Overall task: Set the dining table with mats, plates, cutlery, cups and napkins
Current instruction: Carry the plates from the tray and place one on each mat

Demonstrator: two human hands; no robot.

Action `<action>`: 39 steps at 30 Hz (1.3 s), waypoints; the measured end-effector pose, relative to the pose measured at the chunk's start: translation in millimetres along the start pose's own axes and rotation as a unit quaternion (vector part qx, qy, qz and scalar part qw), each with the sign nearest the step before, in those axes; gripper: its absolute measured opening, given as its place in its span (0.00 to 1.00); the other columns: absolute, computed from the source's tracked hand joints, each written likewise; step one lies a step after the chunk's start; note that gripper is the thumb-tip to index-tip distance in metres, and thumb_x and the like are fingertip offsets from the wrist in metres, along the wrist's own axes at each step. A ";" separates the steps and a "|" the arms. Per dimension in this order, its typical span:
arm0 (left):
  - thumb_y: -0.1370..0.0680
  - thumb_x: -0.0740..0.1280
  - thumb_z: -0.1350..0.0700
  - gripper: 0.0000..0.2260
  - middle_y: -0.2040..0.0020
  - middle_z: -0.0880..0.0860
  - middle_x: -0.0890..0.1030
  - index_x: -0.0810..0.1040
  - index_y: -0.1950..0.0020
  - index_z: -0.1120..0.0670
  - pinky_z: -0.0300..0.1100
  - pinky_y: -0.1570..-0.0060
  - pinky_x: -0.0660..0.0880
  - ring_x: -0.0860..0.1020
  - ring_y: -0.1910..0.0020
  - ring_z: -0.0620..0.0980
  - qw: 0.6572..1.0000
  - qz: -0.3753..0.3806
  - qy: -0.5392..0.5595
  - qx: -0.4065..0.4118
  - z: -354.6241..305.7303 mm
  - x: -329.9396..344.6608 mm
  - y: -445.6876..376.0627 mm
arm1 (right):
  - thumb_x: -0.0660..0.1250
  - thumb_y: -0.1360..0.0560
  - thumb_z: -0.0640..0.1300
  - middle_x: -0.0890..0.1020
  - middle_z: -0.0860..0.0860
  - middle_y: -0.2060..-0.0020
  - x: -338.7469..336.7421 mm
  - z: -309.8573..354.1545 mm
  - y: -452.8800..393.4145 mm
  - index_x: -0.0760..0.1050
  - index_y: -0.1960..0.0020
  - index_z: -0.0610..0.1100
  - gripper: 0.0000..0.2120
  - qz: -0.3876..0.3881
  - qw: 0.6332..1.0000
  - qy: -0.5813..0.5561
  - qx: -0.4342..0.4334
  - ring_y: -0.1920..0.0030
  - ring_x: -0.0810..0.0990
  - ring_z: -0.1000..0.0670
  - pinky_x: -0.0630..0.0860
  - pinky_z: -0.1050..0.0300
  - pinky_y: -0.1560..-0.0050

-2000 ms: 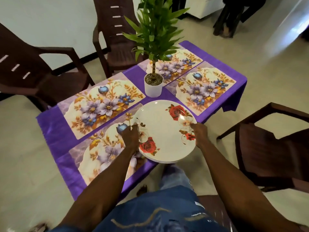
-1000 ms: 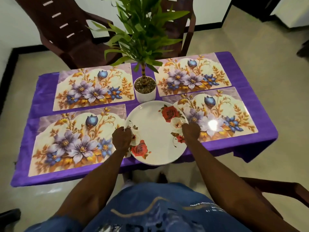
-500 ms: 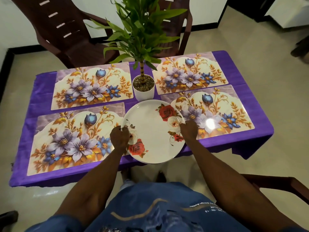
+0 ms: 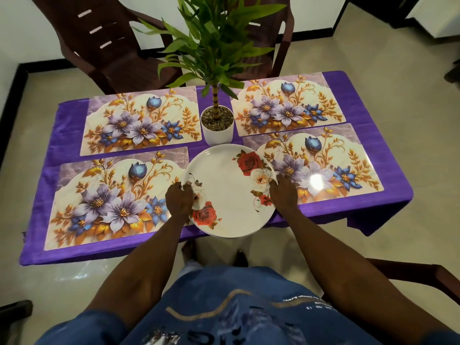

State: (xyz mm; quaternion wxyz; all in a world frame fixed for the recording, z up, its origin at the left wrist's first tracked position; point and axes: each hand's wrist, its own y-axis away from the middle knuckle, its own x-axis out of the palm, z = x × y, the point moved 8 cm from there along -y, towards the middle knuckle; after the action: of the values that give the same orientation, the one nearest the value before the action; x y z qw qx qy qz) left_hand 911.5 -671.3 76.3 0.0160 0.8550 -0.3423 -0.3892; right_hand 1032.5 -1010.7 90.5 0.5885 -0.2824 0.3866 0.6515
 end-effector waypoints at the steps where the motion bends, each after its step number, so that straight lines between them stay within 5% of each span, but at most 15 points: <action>1: 0.20 0.64 0.47 0.18 0.42 0.59 0.82 0.78 0.39 0.59 0.54 0.41 0.76 0.80 0.45 0.58 1.000 0.001 -0.001 0.000 -0.5 0.1 0.2 | 0.60 0.19 0.48 0.80 0.40 0.41 0.4 -1.4 -0.5 0.75 0.37 0.39 0.16 0.004 1.000 -0.003 0.006 0.40 0.77 0.39 0.74 0.49 0.42; 13: 0.20 0.63 0.45 0.19 0.44 0.59 0.82 0.79 0.40 0.59 0.54 0.43 0.78 0.81 0.46 0.58 0.999 -0.021 -0.019 0.021 -5.0 -4.2 7.0 | 0.60 0.19 0.47 0.79 0.41 0.40 2.4 -3.5 -1.6 0.73 0.36 0.39 0.16 -0.004 1.000 -0.031 -0.004 0.39 0.76 0.39 0.74 0.46 0.40; 22: 0.20 0.64 0.54 0.13 0.45 0.60 0.81 0.81 0.42 0.62 0.48 0.50 0.76 0.80 0.47 0.58 0.995 -0.095 -0.034 0.007 -11.8 -20.6 18.5 | 0.63 0.20 0.40 0.82 0.40 0.43 0.9 7.2 14.0 0.78 0.38 0.36 0.14 -0.108 0.977 -0.123 0.137 0.43 0.80 0.40 0.76 0.49 0.44; 29: 0.21 0.66 0.54 0.13 0.50 0.59 0.83 0.82 0.46 0.63 0.48 0.53 0.77 0.82 0.52 0.57 0.993 -0.119 -0.015 -0.004 -16.2 -27.3 22.2 | 0.61 0.19 0.42 0.80 0.39 0.41 -7.2 20.3 13.4 0.75 0.36 0.33 0.16 -0.099 0.981 -0.050 0.160 0.41 0.80 0.41 0.76 0.51 0.41; 39: 0.19 0.62 0.51 0.15 0.42 0.59 0.80 0.78 0.39 0.60 0.49 0.45 0.74 0.78 0.43 0.58 0.988 -0.142 0.031 0.046 -5.9 -59.0 18.9 | 0.61 0.20 0.42 0.83 0.41 0.45 -19.0 66.1 23.3 0.77 0.37 0.39 0.15 -0.195 0.966 -0.124 0.113 0.45 0.82 0.41 0.80 0.47 0.47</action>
State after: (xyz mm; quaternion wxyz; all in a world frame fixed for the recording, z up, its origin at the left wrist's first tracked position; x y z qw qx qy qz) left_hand 877.4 -651.8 124.6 -0.0680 0.9067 -0.2337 -0.3446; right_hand 1018.1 -966.1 146.0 0.7758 -0.2011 0.3192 0.5058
